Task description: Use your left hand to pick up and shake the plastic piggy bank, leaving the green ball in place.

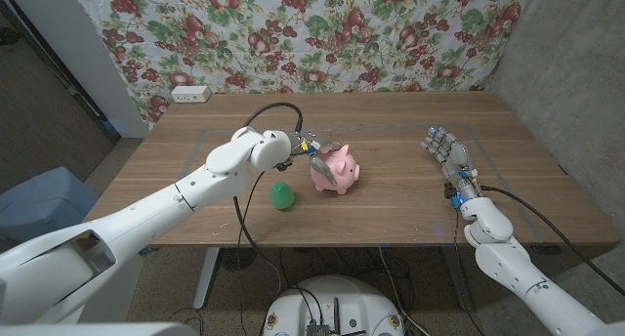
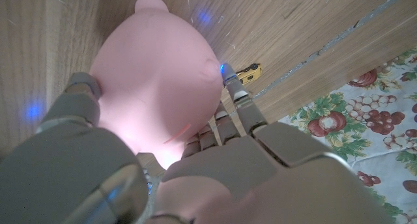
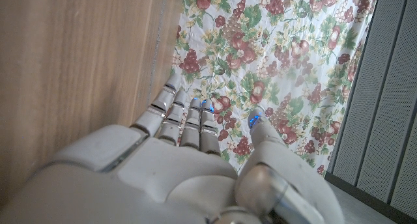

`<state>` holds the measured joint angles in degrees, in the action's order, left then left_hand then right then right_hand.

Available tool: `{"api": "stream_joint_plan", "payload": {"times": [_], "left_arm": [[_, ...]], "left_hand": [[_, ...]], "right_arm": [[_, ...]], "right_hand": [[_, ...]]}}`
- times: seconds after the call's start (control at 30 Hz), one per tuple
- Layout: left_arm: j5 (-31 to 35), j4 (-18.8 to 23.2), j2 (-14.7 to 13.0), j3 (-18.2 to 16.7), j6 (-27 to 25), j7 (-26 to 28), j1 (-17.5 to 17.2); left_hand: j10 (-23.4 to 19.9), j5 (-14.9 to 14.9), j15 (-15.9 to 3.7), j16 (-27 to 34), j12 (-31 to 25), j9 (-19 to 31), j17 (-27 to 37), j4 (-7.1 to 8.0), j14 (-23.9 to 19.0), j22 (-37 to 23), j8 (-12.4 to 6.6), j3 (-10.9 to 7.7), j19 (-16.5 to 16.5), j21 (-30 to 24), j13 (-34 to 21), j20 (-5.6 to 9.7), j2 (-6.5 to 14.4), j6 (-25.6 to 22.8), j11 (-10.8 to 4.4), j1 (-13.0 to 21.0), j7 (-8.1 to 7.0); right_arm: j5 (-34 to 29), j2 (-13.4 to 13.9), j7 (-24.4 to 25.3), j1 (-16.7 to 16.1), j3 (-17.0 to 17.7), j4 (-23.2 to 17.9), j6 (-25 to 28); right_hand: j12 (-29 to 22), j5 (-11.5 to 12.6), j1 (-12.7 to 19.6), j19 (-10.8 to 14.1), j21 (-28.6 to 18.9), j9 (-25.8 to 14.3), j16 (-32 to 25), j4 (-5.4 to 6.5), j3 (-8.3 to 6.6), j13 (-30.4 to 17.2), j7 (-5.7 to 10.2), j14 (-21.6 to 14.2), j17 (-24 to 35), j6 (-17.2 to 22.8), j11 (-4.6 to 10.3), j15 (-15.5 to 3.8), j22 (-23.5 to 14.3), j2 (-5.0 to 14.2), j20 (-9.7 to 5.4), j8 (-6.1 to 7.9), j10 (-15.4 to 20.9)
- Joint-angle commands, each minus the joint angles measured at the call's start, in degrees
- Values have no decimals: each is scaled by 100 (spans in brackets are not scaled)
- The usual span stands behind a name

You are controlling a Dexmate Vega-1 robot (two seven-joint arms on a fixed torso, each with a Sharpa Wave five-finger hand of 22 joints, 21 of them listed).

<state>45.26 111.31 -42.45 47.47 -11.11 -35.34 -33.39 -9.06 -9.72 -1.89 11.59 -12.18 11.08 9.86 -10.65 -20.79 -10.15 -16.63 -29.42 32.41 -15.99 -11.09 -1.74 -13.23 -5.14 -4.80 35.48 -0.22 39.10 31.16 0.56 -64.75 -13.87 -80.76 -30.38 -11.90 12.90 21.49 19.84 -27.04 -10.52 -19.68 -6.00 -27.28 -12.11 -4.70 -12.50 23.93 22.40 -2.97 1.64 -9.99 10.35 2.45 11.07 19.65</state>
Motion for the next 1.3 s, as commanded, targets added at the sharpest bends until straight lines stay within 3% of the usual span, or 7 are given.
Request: {"api": "stream_joint_plan", "payload": {"times": [0.03,0.2,0.33,0.43,0.63,0.83,1.3], "left_arm": [[-213,-302,97,68,53,129,-16],[-364,-397,109,33,70,404,-94],[-399,-460,126,-11,35,812,-218],[-376,-484,157,-17,-55,1046,-290],[-230,-492,192,-25,-187,1604,-428],[-235,-559,190,15,-132,1703,-380],[-329,-528,136,-45,-86,1921,-404]], "left_hand": [[-359,-44,-245,77,-85,41,17,23,-556,-8,-166,13,512,-118,-24,228,691,-415,58,1082,101],[-1088,-100,-561,211,-250,80,47,11,-1375,-34,-428,50,1192,-296,-64,449,954,-987,49,1748,181],[-2165,-202,-1132,475,-522,164,97,-7,-2454,-102,-869,32,1785,-580,-153,782,1361,-1900,-121,2535,137],[-2665,-249,-1191,568,-677,206,138,-31,-2950,-158,-1092,-49,2027,-787,-255,915,1581,-2294,-151,3002,79],[-4217,-235,-1206,981,-1193,386,329,0,-3994,-430,-1766,315,2313,-1554,-640,1078,1817,-3500,-344,3923,-17],[-4403,-267,-1202,1034,-1261,408,318,-3,-4257,-524,-1951,372,2352,-1813,-774,1144,1825,-3884,-320,4106,12],[-4483,-299,-1200,1019,-1283,391,293,12,-4343,-575,-1993,417,2340,-1976,-865,1164,1803,-3990,-320,4174,24]], "right_arm": [[-54,44,90,-32,17,-78,70],[-58,52,87,11,8,-62,114],[-77,67,87,33,5,-48,126],[-80,74,77,49,3,-32,134],[-45,70,93,59,9,-29,184],[-69,66,117,57,13,-23,167],[-109,55,149,66,-10,-37,170]], "right_hand": [[-47,-9,-9,51,27,-32,5,17,-9,-10,10,-56,-6,51,-8,-4,-18,-26,33,28,53],[-50,-10,-12,49,36,-32,8,19,-9,-10,7,-54,-7,54,-36,-5,-18,-25,36,28,63],[-46,-10,-14,53,39,-32,7,21,-10,-10,13,-58,-7,56,-29,-2,-18,-24,39,28,54],[-46,-10,-15,58,42,-32,8,22,-11,-10,9,-60,-7,58,-28,2,-18,-23,37,28,57],[-43,-11,-16,64,48,-32,10,23,-13,-10,4,-58,-8,63,-15,9,-19,-21,33,29,53],[-43,-11,-17,68,54,-32,11,25,-14,-10,2,-58,-8,62,-27,0,-19,-21,38,27,55],[-37,-12,-23,75,74,-32,15,28,-17,-10,5,-63,-10,55,-29,4,-19,-23,39,22,47]]}}
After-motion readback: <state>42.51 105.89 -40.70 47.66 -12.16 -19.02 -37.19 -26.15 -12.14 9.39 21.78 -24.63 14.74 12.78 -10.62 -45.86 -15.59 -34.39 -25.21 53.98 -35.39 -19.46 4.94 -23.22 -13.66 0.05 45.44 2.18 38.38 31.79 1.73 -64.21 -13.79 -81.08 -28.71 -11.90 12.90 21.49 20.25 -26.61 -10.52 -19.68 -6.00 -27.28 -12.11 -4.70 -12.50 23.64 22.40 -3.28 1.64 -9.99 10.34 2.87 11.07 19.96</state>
